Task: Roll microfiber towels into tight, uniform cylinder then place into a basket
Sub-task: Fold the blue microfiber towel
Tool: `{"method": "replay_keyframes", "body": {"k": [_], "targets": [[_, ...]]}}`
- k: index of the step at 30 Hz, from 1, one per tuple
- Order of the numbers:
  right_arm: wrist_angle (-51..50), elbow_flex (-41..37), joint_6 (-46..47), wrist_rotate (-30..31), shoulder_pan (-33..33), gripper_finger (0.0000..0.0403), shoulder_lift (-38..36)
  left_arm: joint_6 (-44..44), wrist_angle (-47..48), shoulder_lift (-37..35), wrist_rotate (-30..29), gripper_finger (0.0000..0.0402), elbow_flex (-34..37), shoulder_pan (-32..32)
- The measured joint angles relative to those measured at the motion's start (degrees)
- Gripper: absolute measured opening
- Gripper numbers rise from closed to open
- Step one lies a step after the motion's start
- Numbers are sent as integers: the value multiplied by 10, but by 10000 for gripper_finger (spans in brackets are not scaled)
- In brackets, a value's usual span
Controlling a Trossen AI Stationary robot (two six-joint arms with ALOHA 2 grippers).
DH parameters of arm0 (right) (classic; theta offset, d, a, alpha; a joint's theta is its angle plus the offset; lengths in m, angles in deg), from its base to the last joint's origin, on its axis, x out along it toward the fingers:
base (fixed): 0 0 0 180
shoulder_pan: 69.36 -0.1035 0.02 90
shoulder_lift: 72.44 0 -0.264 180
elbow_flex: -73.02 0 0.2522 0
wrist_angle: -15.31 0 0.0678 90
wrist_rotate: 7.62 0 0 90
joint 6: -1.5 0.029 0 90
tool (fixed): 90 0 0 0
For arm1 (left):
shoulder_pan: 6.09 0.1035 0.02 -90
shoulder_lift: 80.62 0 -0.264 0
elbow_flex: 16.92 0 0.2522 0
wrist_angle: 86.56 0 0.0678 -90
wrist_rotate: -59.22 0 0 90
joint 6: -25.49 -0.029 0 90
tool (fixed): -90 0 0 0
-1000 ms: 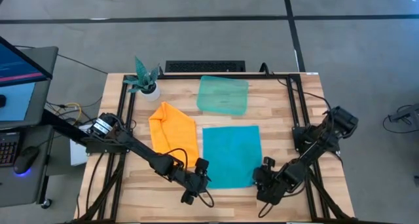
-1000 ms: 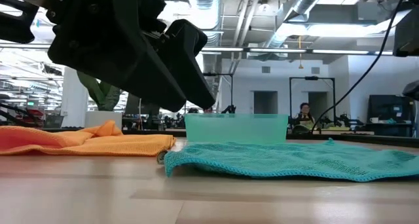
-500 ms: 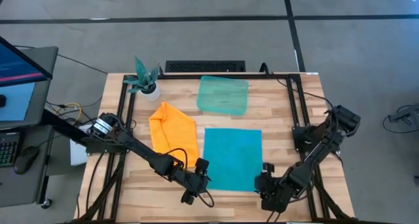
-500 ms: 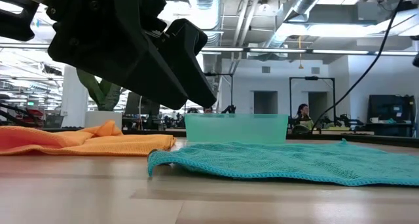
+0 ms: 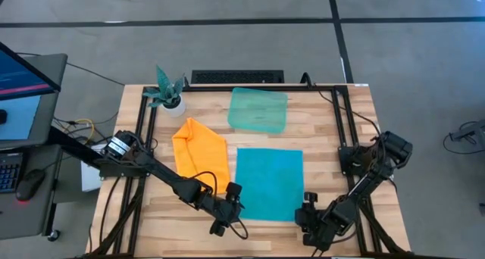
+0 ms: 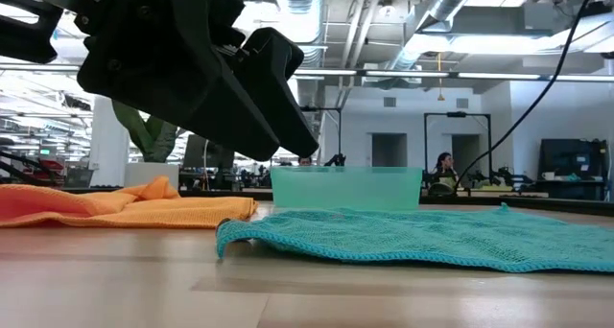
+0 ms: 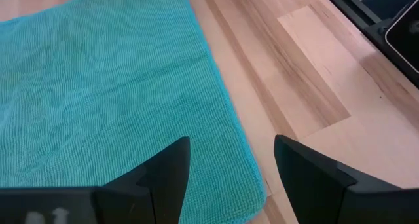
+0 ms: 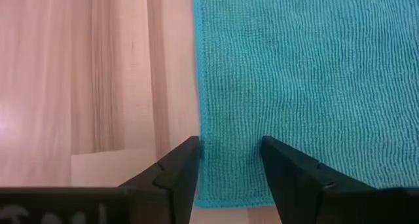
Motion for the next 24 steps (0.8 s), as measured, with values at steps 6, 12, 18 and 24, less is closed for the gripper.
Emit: {"method": "replay_keyframes", "body": {"k": [6,12,18,24], "targets": [[2,0,0,-6,11,159,0,6,4,0,9,214,0,0],[6,-1,0,-3,12,107,2,4,4,16,23,214,1,-8],[7,-2,0,-3,13,93,2,4,5,44,-5,214,1,-7],[7,-2,0,-3,13,92,2,24,24,48,-50,214,0,-3]]}}
